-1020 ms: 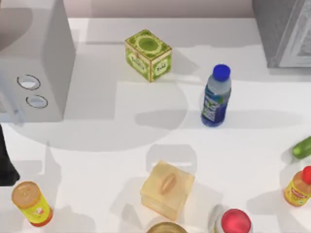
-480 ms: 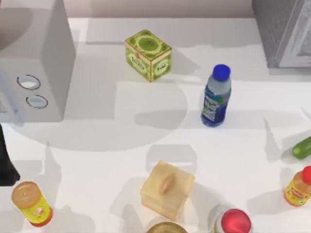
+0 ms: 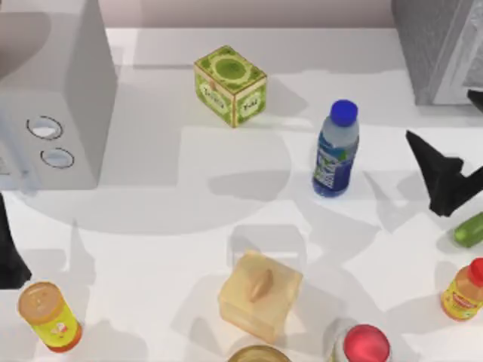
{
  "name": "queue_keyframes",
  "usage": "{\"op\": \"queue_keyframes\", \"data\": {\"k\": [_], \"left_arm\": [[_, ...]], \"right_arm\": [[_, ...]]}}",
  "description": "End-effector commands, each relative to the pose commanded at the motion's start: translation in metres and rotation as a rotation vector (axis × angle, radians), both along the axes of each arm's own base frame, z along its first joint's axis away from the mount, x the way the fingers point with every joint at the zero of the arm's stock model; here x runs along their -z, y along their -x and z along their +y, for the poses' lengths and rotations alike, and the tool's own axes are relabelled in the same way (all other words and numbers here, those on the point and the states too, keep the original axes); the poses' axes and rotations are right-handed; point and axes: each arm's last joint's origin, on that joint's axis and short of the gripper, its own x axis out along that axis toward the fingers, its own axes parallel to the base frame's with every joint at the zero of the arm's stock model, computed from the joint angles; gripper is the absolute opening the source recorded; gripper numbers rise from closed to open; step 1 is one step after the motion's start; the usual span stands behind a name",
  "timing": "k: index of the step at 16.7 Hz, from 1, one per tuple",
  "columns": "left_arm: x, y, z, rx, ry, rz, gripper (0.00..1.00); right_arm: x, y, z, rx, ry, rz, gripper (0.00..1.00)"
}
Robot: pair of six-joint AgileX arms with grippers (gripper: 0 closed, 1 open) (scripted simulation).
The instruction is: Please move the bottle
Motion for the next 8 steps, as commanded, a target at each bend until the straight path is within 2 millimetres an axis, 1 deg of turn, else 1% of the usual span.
{"op": "queue_keyframes", "data": {"k": [2, 4, 6, 8], "left_arm": [[0.0, 0.0, 0.0, 0.0, 0.0, 0.0, 1.0], [0.0, 0.0, 0.0, 0.0, 0.0, 0.0, 1.0], [0.0, 0.0, 0.0, 0.0, 0.0, 0.0, 1.0], [0.0, 0.0, 0.0, 0.0, 0.0, 0.0, 1.0]], "right_arm": [[0.028, -0.011, 0.007, -0.057, 0.011, 0.064, 1.0], [0.052, -0.016, 0.014, -0.104, 0.017, 0.113, 1.0], [0.068, -0.018, 0.019, -0.139, 0.019, 0.145, 1.0], [0.077, -0.017, 0.022, -0.159, 0.02, 0.161, 1.0]]}}
